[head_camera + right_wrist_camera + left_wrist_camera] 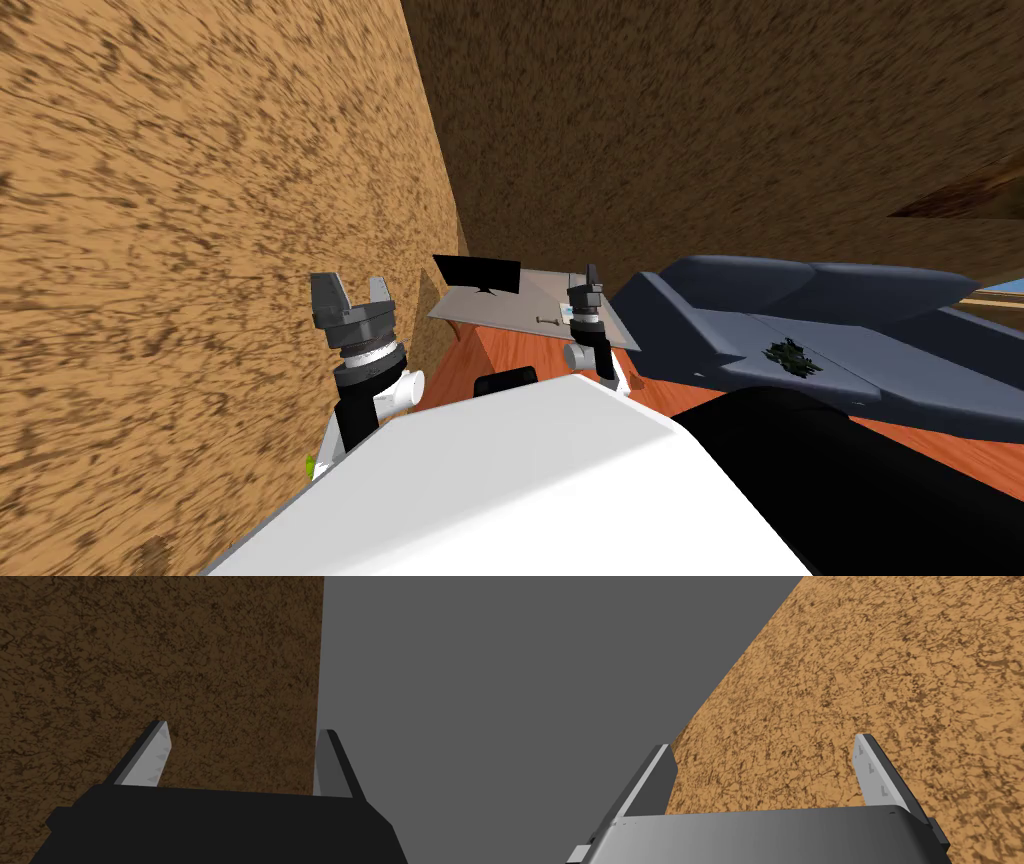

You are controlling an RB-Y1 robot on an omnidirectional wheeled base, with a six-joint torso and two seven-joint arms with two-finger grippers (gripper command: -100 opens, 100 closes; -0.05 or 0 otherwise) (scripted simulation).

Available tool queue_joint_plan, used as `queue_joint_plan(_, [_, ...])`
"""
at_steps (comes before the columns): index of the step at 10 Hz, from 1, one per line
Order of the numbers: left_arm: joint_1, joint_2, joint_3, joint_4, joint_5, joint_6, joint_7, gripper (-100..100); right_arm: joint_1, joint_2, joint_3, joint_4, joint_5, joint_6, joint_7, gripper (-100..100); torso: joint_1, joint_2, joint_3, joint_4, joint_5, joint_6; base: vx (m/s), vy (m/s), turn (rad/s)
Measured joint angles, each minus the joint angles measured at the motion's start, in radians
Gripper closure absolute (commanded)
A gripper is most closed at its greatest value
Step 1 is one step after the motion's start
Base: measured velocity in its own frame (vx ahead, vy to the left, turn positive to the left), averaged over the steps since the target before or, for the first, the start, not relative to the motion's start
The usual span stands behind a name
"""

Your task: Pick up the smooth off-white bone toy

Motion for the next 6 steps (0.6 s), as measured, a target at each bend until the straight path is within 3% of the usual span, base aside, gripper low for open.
queue_joint_plan(6, [0.0,0.0,0.0,0.0,0.0,0.0,0.0,0,0.024,-0.139,-0.019,0.023,0.017,0.073,0.076,-100,-0.007,0.001,0.0,0.0,-0.002,0.0,-0.014,-0.09,0.16])
